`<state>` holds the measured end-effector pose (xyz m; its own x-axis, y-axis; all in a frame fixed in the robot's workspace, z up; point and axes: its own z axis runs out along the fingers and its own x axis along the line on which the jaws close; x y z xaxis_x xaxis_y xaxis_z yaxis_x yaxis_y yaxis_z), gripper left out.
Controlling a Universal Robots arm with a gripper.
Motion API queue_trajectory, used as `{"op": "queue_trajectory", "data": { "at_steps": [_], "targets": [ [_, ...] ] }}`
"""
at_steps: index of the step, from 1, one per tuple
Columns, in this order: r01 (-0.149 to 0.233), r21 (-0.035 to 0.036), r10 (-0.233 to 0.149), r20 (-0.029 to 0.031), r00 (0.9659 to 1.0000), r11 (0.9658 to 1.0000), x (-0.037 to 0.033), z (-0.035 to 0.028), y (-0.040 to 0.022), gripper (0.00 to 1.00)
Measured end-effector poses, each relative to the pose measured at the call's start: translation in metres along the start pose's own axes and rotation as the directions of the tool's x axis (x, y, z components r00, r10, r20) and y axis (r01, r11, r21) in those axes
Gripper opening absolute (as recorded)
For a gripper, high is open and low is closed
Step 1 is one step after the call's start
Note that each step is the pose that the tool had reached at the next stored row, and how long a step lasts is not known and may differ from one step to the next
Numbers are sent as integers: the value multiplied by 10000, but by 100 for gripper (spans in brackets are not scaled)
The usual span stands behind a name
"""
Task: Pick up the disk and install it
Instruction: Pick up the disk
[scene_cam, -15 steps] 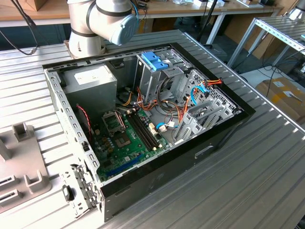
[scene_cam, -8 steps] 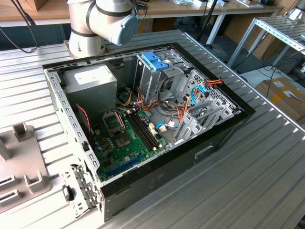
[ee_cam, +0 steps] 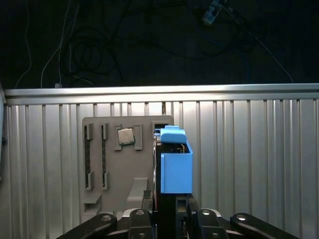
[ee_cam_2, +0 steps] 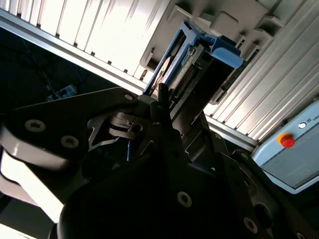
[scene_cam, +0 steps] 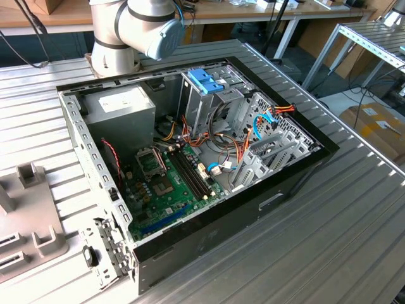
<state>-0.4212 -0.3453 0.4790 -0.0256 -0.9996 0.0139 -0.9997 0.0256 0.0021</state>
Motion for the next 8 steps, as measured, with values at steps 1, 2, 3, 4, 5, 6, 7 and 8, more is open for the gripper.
{"op": "queue_trajectory", "data": {
  "at_steps": [1, 2, 3, 4, 5, 6, 7, 8],
  "targets": [
    [0, -1, 0, 0, 10000, 10000, 0, -1, -2, 35],
    [0, -2, 0, -1, 10000, 10000, -1, -1, -8, 35],
    [0, -1, 0, 0, 10000, 10000, -1, -1, -15, 35],
    [0, 0, 0, 0, 10000, 10000, 0, 0, -19, 35],
    [0, -1, 0, 0, 10000, 10000, -1, 0, -29, 35],
    [1, 0, -1, 0, 10000, 10000, -1, 0, -37, 35],
    [1, 0, -1, 0, 10000, 10000, -1, 0, -46, 35],
    [0, 0, 0, 0, 10000, 10000, -2, 0, -55, 35]
  ]
}}
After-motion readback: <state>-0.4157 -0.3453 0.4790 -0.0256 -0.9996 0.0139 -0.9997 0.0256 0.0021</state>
